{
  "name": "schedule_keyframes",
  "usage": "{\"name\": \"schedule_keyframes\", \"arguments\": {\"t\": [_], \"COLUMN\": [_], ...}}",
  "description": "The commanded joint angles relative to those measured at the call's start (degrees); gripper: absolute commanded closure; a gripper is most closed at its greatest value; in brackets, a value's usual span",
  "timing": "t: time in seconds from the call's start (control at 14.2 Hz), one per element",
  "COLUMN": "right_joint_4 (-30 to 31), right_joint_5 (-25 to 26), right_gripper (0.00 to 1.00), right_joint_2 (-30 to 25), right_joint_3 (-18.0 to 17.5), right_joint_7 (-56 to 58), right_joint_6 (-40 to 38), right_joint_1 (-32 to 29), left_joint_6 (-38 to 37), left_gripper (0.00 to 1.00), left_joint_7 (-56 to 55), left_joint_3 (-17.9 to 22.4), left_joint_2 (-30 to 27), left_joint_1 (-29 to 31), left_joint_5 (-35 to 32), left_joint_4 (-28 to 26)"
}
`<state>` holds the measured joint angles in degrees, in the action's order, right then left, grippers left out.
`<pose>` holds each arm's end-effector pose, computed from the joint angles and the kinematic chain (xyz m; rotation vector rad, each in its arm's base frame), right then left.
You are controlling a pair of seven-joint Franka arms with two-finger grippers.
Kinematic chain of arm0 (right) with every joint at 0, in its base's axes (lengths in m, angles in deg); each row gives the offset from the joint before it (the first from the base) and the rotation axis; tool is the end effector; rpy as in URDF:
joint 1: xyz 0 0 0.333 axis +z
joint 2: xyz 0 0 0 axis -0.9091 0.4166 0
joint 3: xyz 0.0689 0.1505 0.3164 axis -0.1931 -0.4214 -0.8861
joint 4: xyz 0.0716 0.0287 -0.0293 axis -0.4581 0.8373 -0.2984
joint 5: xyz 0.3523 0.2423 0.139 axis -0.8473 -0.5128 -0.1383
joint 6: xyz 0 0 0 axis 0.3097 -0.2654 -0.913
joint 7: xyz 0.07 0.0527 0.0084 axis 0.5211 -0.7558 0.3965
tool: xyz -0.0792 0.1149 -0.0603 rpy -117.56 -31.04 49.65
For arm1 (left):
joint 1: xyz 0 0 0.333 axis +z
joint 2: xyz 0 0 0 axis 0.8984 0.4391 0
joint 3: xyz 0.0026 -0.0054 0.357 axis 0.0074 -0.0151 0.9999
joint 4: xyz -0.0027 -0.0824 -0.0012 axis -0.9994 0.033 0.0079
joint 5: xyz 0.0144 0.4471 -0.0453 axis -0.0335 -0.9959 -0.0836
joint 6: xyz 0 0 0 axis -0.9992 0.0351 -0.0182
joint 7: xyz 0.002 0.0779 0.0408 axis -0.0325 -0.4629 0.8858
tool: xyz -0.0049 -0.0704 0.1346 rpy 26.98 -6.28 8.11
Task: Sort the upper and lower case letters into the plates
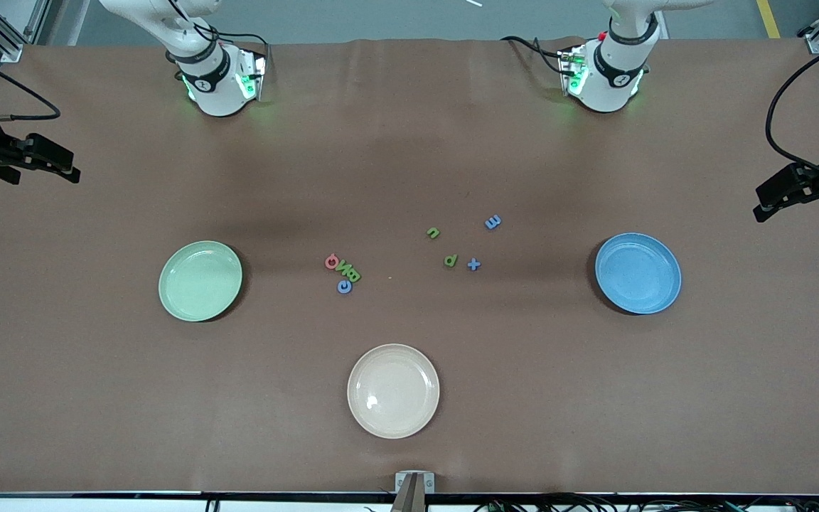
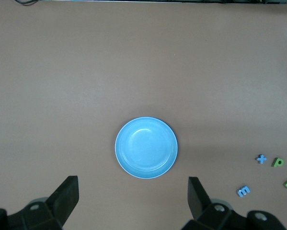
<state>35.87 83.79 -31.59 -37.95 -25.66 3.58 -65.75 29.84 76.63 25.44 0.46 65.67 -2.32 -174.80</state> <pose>0.5775 -0.0232 0.6055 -3.1168 -0.0014 0.1187 0.6389 -0.0064 0.6287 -3.1257 -0.0316 -0.1872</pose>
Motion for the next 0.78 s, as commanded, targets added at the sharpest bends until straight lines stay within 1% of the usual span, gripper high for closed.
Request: {"name": "schedule_keyframes", "arguments": {"t": [0.0,0.35,0.57,0.71], "right_joint_4": [1.5,1.5,1.5,1.5], "right_joint_5": [0.5,0.0,0.1,0.3], "right_gripper": [0.00,0.00,0.00,0.00], "right_joint_2": [-1.7,-1.8,-1.8,-1.8], "right_joint_3": [-0.1,-0.2,-0.2,-0.2], "right_joint_7": [-0.1,-3.3,-2.9,-2.1], "right_joint_6": [0.6,0.5,0.7,1.3], "right_joint_1": [-0.2,0.0,-0.1,-0.1], "left_joint_6": [0.0,-0.1,-0.8,-2.0], "left_gripper": [0.00,0.00,0.00,0.00], "left_joint_7": [1.2,0.6,-0.7,-0.7], "left_joint_3": [0.0,-0.1,-2.9,-4.4], "left_joint_2": [-1.1,-0.7,-0.3,4.1], "left_joint_1": [0.3,-0.2,-0.4,-0.5], "left_joint_5": [1.3,1.3,0.9,0.5], "left_joint_4": [-0.8,-0.9,-1.2,-1.1]}}
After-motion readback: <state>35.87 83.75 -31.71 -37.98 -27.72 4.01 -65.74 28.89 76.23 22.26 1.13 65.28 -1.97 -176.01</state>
